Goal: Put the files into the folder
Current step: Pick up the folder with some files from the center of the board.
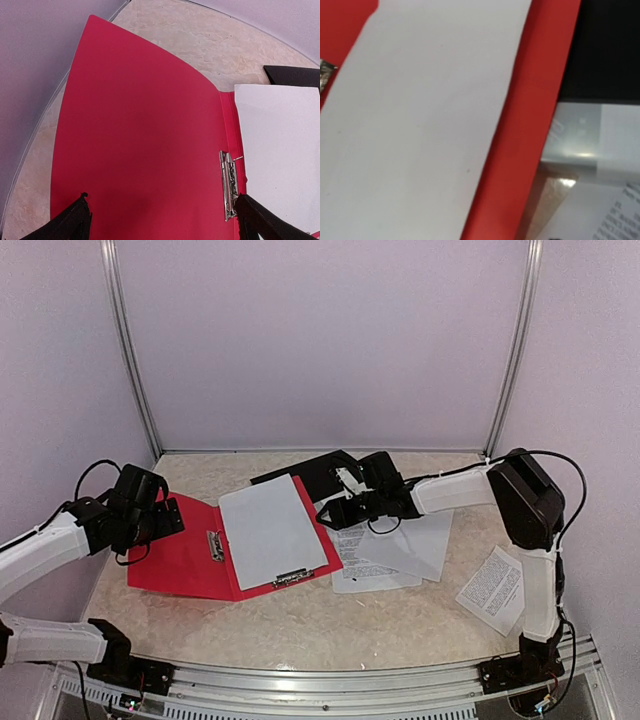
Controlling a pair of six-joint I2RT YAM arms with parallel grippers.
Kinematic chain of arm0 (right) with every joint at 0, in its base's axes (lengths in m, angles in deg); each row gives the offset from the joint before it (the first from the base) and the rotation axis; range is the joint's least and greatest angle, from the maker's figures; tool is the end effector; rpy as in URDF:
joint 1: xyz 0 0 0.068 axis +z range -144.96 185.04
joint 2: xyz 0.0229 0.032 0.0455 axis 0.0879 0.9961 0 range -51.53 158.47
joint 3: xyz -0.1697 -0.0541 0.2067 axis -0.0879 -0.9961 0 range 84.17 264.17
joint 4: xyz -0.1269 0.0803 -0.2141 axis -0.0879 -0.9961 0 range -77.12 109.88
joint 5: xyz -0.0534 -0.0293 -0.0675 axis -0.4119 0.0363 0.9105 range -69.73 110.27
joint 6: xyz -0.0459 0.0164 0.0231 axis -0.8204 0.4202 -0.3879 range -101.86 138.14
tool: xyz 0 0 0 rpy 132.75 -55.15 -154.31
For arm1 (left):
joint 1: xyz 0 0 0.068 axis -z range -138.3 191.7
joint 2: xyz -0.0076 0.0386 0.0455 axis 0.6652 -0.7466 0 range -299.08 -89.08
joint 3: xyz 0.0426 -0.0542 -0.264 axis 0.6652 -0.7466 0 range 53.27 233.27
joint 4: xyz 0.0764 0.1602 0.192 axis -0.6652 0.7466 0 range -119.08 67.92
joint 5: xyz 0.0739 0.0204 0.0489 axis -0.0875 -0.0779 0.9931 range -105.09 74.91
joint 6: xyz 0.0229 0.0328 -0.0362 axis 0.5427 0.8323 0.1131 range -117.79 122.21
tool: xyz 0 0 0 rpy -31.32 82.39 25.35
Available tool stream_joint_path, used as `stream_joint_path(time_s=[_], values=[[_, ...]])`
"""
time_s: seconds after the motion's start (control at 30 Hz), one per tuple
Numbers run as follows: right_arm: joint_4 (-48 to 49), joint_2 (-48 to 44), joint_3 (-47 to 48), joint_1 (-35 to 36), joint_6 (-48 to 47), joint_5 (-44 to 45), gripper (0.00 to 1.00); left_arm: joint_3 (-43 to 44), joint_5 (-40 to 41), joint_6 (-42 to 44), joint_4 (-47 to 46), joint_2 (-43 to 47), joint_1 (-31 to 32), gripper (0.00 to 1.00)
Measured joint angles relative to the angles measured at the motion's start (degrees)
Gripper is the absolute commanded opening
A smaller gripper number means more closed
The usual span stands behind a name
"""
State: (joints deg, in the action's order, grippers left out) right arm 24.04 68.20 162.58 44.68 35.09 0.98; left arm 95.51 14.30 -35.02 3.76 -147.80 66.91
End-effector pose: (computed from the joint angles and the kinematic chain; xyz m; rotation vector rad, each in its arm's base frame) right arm 0.3470 0.3027 0.1611 -0.6501 2.2419 0.8960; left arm 0.1914 -0.0709 0.2475 -0.4599 2.2471 0.0735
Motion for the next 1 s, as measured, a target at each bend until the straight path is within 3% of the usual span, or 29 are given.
stream_joint_path(time_s=[0.23, 0.5, 0.73, 1.0], values=[[0.2, 6.3, 3.7, 0.0, 0.2, -1.5, 0.64, -2.0, -4.8, -2.6, -0.7, 0.4, -2.1, 0.91], [2.7, 9.4, 5.5, 0.0, 2.3, -5.7, 0.60, -5.0, -11.2, -6.8, -3.4, 0.4, -2.4, 0.87], [6.8, 11.6, 6.0, 0.0, 6.2, -10.6, 0.46, -8.1, -13.9, -9.0, -5.6, 0.4, -2.4, 0.87], [13.0, 11.7, 5.4, 0.0, 12.3, -15.6, 0.13, -8.5, -15.3, -9.4, -7.7, 0.4, -2.4, 0.86]])
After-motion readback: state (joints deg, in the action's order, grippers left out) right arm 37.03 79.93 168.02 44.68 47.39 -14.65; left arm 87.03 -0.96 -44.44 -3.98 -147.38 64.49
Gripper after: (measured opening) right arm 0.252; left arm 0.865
